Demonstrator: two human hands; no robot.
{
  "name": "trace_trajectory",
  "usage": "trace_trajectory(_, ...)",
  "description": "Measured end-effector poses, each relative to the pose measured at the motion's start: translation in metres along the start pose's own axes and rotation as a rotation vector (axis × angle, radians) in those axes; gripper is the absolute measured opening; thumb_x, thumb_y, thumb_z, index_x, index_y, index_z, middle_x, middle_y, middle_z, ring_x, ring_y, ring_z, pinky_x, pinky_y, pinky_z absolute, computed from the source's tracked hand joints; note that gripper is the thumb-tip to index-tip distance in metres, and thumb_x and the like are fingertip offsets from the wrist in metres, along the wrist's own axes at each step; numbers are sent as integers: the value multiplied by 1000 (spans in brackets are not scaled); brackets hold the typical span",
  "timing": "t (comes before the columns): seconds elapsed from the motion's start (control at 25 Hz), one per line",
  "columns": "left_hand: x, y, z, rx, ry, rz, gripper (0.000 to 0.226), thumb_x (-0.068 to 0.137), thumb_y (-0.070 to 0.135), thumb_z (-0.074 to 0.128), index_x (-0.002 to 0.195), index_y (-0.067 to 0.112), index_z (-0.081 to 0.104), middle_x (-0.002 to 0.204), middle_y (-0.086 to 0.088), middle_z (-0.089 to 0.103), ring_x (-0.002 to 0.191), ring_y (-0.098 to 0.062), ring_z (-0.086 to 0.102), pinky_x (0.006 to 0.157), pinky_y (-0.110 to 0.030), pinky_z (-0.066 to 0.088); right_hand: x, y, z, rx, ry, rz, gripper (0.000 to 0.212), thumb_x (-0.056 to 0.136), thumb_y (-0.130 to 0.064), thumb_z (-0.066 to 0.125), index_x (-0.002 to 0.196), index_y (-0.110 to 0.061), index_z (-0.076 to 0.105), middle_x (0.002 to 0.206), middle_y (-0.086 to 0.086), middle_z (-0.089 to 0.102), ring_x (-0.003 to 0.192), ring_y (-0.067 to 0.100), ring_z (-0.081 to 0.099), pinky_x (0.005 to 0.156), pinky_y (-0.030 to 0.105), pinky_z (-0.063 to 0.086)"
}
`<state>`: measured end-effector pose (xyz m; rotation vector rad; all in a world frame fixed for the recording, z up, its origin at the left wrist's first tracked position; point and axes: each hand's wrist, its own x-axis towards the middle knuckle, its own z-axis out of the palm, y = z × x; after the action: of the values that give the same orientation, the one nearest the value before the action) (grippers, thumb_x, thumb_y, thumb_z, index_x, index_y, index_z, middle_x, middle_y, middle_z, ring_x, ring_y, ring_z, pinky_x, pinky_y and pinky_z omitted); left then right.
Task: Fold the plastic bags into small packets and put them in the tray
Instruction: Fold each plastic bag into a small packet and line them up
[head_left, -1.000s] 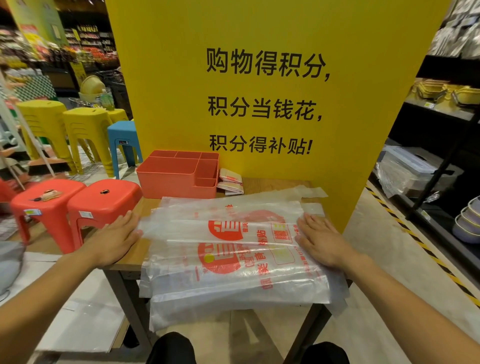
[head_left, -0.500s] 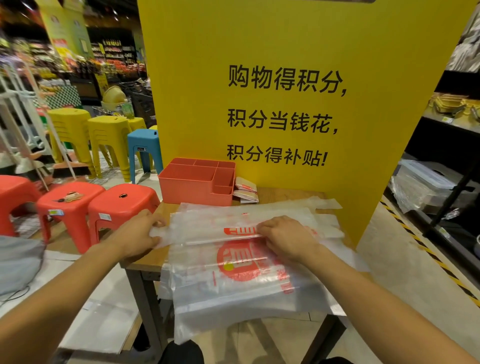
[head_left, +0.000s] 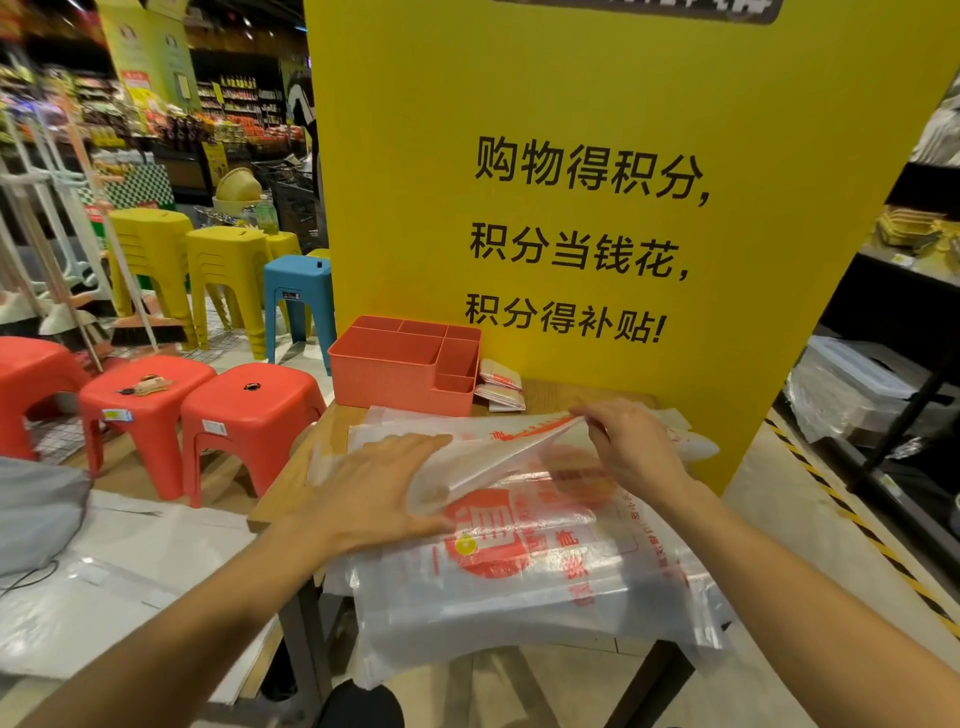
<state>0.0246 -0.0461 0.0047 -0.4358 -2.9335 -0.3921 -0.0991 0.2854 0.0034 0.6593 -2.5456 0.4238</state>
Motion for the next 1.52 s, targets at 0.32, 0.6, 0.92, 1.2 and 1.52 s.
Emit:
trace_trajectory(0.32,14,36,36,68,131,29,45,98,34,58,143,29,53,137,6,62,120,-20,62,96,-38,51,17,5,15,87,41,-17,31,97,-5,61,118,-21,77,117,-4,76,109,22,65,86,42,53)
trace_trajectory(0.6,25,25,65,236,35,38,39,98,41,61,132,24,58,124,0,65,107,-25,65,84,-40,55,-18,9,24,-208,-136,-108,27,95,-26,57,114,-23,76,121,-3,75,111,25,63,92,42,49)
trace_trajectory(0.92,55,20,72,337,66,68,37,89,26,66,125,18,62,118,-4,63,106,-28,62,79,-39,48,-48,-9,26,-260,-100,26,33,97,-44,56,119,-26,72,121,-7,72,102,20,59,84,37,50)
trace_trajectory(1.2,74,23,60,420,43,100,38,86,3,63,120,18,54,106,-3,61,93,-28,65,62,-36,40,-41,-22,47,-100,-212,173,34,107,-31,43,138,-24,57,139,-4,61,118,21,60,90,41,57)
trace_trajectory(1.52,72,20,30,204,1,215,25,97,27,68,120,36,70,109,11,76,100,-16,69,80,-36,56,-24,-17,37,-97,-256,174,45,101,-52,54,137,-26,56,144,-4,57,125,22,58,96,42,56)
